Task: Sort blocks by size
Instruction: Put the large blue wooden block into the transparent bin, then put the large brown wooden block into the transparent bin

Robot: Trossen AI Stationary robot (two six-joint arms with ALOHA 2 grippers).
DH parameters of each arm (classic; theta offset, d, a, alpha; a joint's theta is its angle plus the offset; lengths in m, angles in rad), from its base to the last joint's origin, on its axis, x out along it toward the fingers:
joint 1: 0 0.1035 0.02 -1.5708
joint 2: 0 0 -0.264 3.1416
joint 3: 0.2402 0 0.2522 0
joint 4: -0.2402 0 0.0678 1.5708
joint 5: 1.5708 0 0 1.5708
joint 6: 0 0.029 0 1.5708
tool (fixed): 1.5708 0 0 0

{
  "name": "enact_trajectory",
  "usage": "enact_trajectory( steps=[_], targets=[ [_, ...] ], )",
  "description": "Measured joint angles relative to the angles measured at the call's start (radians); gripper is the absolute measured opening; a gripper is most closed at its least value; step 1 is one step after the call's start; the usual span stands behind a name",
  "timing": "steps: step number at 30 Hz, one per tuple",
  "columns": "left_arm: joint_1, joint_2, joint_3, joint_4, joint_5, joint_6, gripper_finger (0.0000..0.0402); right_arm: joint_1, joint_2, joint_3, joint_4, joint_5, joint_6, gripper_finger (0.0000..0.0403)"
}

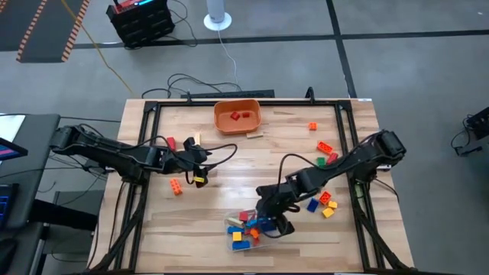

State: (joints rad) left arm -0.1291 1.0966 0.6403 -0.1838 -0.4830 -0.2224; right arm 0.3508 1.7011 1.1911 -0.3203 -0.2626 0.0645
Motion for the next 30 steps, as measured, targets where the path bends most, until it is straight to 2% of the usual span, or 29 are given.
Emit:
enact_trajectory(
  steps=[3,8,10,14,18,30],
  targets=[
    [0.0,0.0,0.0,-0.012,0.001,-0.003,0.0235,-0.009,-0.044,0.043,-0.169,0.049,-0.016,0.0237],
    [0.0,0.0,0.0,-0.032,0.015,-0.013,0.0235,-0.051,-0.183,0.022,-0.459,0.323,0.022,0.0238],
    [0.0,0.0,0.0,-0.051,0.027,-0.024,0.0235,-0.086,-0.234,-0.025,-0.534,0.377,0.076,0.0236],
    [0.0,0.0,-0.001,-0.067,0.029,-0.029,0.0235,-0.159,-0.301,-0.172,-0.58,0.368,0.114,0.0235],
    [0.0,0.0,-0.001,-0.062,0.029,-0.028,0.0235,-0.206,-0.305,-0.279,-0.594,0.29,0.062,0.0235],
    [0.0,0.0,-0.001,-0.054,0.028,-0.009,0.0235,-0.195,-0.146,-0.3,-0.646,0.315,-0.141,0.0235]
  ],
)
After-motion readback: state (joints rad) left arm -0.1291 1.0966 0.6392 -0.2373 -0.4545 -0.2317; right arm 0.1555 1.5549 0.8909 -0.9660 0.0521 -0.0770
